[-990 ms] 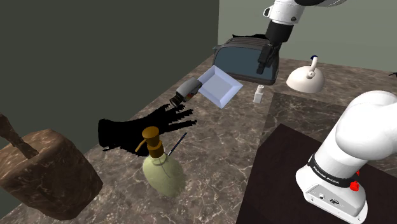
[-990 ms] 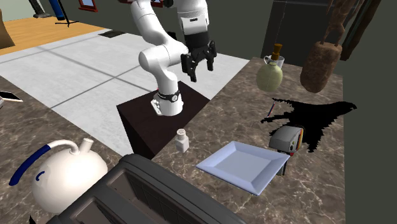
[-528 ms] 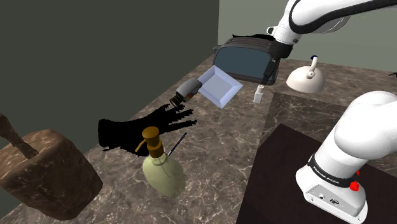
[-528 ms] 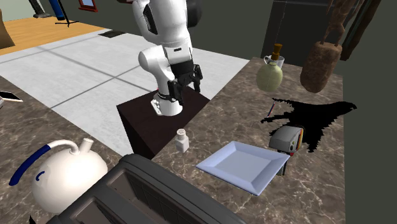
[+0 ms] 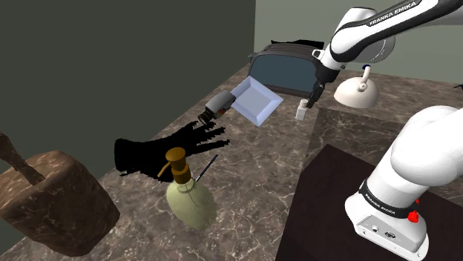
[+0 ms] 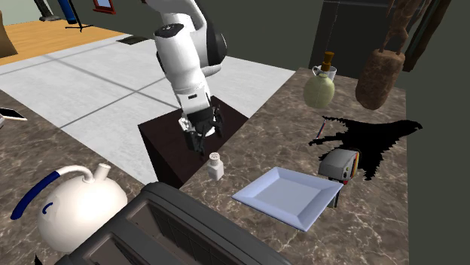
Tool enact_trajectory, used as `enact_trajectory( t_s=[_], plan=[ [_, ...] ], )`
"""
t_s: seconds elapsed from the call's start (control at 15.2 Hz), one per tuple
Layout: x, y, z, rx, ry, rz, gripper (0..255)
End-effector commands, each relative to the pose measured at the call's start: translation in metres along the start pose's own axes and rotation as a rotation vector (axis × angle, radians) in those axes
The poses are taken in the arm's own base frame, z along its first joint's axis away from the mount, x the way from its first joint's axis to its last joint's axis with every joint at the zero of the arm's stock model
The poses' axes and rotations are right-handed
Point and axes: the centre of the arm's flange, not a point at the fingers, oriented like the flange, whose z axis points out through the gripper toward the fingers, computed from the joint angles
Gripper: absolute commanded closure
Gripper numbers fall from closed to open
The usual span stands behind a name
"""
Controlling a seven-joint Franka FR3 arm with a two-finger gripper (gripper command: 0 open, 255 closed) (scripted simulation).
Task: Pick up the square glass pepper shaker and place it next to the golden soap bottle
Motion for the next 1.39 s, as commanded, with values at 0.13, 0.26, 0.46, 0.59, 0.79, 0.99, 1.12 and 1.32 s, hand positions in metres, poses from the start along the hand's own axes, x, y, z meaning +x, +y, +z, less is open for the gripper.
enact_trajectory(
  t_s=[0.13, 0.26, 0.46, 0.59, 0.79, 0.99, 1.12, 1.32],
  plan=[
    [-0.006, 0.025, 0.023, -0.008, 0.013, -0.032, 0],
    [-0.006, 0.025, 0.034, -0.008, 0.013, -0.032, 0],
    [-0.006, 0.025, 0.050, -0.008, 0.013, -0.032, 0],
    [-0.005, 0.025, 0.058, -0.008, 0.013, -0.032, 0],
    [-0.005, 0.025, 0.058, -0.008, 0.013, -0.032, 0],
    [-0.005, 0.025, 0.058, -0.008, 0.013, -0.032, 0],
    [-0.005, 0.025, 0.058, -0.008, 0.013, -0.032, 255],
    [-0.006, 0.025, 0.058, -0.008, 0.013, -0.032, 255]
  ],
)
